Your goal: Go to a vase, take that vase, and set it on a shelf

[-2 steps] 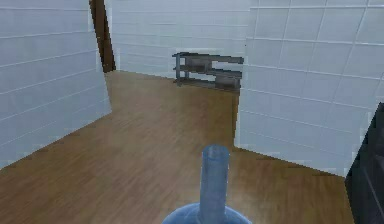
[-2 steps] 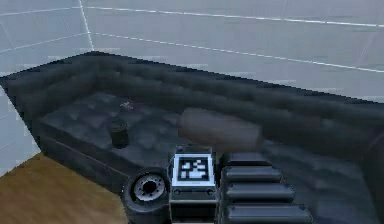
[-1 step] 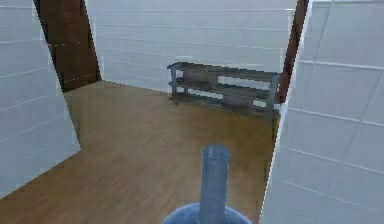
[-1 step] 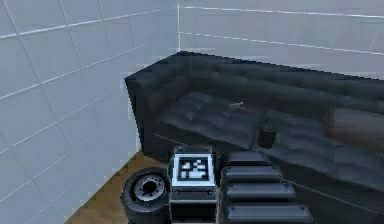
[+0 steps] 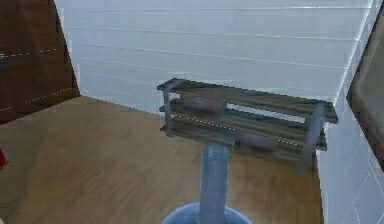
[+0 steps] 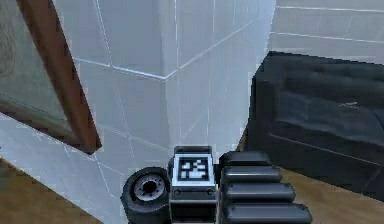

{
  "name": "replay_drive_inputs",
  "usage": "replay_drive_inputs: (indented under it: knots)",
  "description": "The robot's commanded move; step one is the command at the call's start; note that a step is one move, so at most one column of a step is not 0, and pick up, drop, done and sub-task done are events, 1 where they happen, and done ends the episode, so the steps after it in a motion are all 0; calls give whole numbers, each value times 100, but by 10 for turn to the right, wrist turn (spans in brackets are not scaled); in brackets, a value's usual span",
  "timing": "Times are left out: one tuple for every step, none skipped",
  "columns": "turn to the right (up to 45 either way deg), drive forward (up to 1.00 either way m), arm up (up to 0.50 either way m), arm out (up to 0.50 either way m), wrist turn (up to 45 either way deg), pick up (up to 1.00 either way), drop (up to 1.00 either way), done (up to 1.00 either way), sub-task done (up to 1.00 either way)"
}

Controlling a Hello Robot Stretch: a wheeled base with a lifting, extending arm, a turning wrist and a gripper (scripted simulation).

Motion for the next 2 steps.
replay_drive_inputs:
  knots:
    - [30, 0, 0, 0, 0, 0, 0, 0, 0]
    - [-450, 0, 0, 0, 0, 0, 0, 0, 0]
